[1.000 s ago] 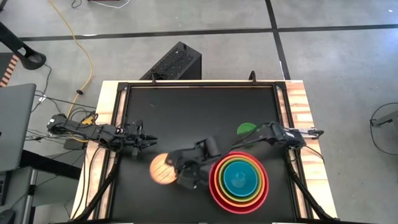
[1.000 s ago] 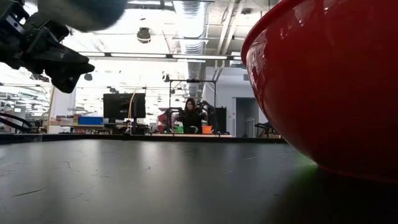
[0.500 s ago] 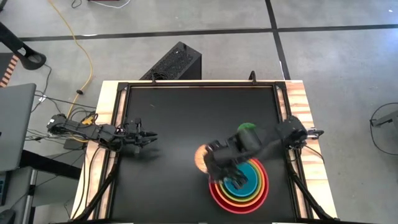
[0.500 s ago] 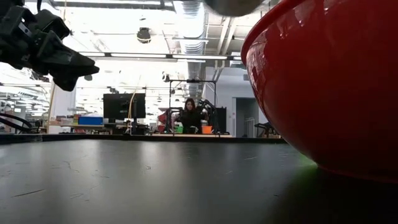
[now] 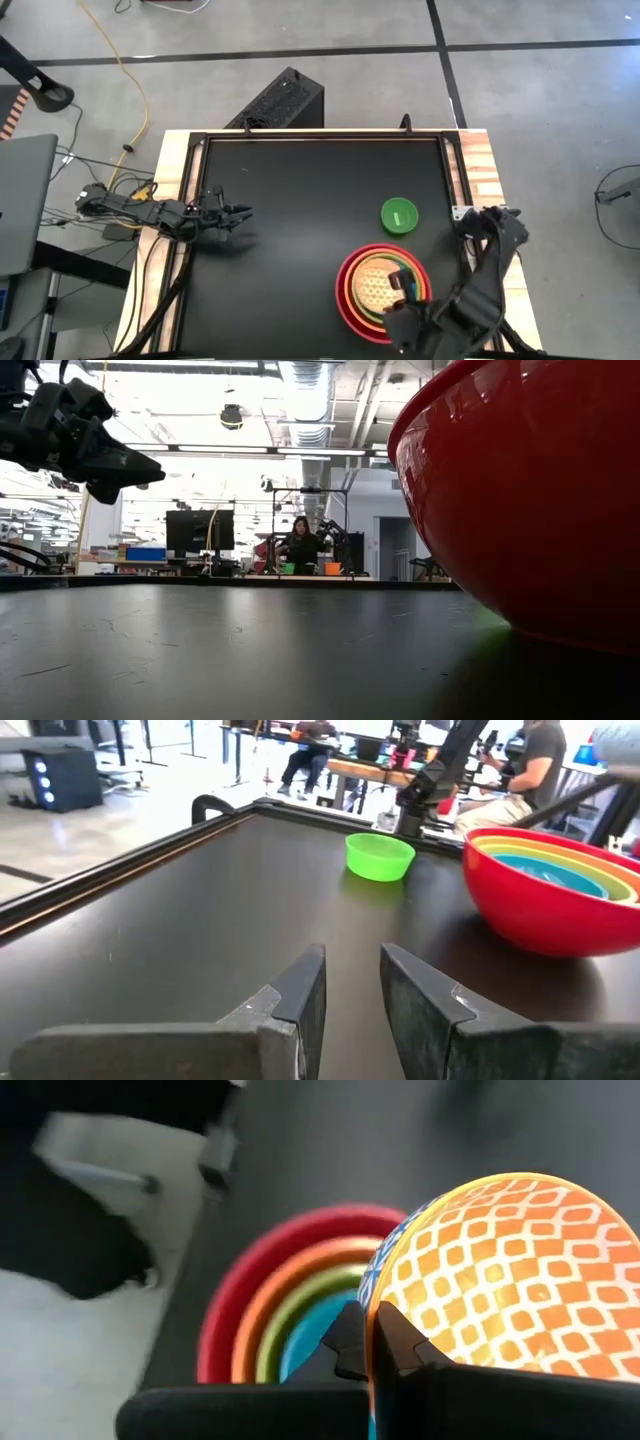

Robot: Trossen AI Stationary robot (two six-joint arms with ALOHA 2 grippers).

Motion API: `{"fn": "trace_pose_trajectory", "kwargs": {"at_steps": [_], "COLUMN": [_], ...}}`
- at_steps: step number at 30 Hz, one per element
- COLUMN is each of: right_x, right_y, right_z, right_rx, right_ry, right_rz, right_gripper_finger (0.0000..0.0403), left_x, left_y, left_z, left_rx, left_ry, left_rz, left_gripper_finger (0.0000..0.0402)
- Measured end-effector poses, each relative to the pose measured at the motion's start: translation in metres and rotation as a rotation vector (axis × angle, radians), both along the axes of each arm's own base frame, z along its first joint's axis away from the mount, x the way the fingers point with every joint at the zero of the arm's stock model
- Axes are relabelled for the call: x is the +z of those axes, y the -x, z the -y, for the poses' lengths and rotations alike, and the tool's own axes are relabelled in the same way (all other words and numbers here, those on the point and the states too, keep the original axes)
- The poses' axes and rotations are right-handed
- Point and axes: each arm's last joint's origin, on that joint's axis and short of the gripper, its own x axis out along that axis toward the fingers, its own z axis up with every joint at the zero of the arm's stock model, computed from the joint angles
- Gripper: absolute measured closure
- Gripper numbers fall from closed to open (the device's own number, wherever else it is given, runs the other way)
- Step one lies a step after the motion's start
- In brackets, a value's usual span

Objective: Nest bowls inside each other
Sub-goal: Stack the orange patterned bowl on top of the blue bowl

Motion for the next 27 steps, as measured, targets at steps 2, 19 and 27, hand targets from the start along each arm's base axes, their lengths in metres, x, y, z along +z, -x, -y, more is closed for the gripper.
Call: {"fn": "trace_pose_trajectory", "kwargs": {"at_steps": [2,19,27], "right_x": [-0.019,-0.121,-0.14], "right_y": [0.007,0.027,0.022], "right_z": [-0.004,0.037,0.046], "right_rx": [-0.044,-0.162,-0.178], "right_ry": [0.049,-0.148,-0.211], "right_rz": [-0.022,0.016,-0.036], "right_gripper_finger": [0.0403,0.0403,0.0403], "left_x": [0.0,0.0,0.0], "left_y": [0.0,0.0,0.0], "left_z": [0.0,0.0,0.0], "left_rx": [0.003,0.005,0.004], "left_ry": [0.012,0.062,0.062], "left_rz": [0.003,0.016,0.016], "left_gripper_finger": [0.0315,0.0315,0.0315]}}
